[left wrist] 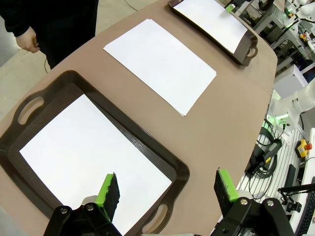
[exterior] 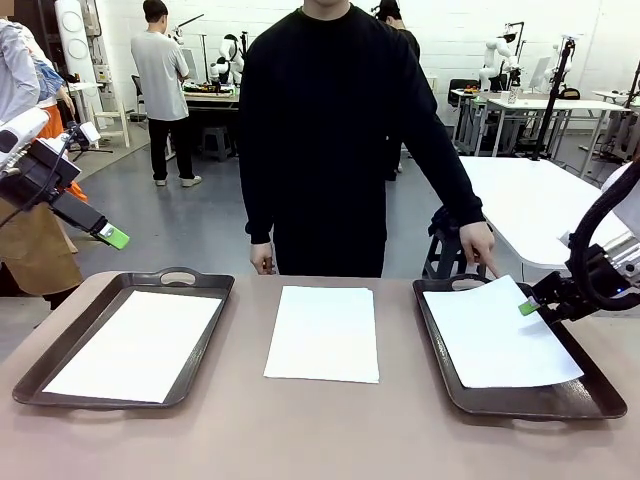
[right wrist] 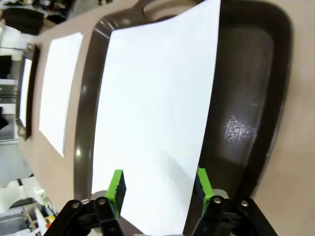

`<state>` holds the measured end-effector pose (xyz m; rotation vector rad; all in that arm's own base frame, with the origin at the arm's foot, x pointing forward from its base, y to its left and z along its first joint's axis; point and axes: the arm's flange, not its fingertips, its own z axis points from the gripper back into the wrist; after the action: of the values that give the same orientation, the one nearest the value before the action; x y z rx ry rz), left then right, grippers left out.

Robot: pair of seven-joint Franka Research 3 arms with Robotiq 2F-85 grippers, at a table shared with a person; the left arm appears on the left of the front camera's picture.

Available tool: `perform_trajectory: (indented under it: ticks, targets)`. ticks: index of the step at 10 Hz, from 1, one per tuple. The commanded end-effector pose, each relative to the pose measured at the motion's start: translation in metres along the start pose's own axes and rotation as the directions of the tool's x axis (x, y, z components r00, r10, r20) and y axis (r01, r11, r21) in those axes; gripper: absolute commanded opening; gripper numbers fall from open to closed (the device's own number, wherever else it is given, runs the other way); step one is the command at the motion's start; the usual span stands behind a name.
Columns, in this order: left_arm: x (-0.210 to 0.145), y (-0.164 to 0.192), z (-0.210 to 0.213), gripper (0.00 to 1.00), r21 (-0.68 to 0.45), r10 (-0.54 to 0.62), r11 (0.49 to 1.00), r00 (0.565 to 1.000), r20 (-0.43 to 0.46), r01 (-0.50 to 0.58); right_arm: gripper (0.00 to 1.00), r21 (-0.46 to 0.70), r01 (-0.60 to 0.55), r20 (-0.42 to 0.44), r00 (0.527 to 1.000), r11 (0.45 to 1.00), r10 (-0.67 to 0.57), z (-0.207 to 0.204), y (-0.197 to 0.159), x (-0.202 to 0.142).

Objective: Sort the A4 documents.
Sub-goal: Place the A4 Paper in the designated Handle tray.

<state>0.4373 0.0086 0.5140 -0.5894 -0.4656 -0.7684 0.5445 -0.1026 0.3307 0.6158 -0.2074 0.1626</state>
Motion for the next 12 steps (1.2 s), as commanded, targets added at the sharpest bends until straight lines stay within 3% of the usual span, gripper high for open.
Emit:
perform_trajectory:
  ticks: [1, 2, 12]
  targets:
    - [-0.0001, -0.0005, -0.0005, 1.0, -0.003, -0.01, 1.0, 1.0, -0.002, 0.01, 0.93, -0.086, -0.011, 0.007, 1.0, 0.996, 0.012, 0.011, 0.0074, 0.003]
    - [-0.0001, -0.0005, -0.0005, 1.0, -0.003, -0.01, 1.0, 1.0, -0.002, 0.01, 1.0, -0.099, -0.011, 0.01, 1.0, 0.995, 0.012, 0.0151, 0.0075, 0.0047]
    - [-0.0001, -0.0005, -0.0005, 1.0, -0.003, -0.01, 1.0, 1.0, -0.002, 0.01, 1.0, -0.08, -0.034, 0.018, 0.999, 0.996, 0.036, 0.0198, 0.0059, 0.0068]
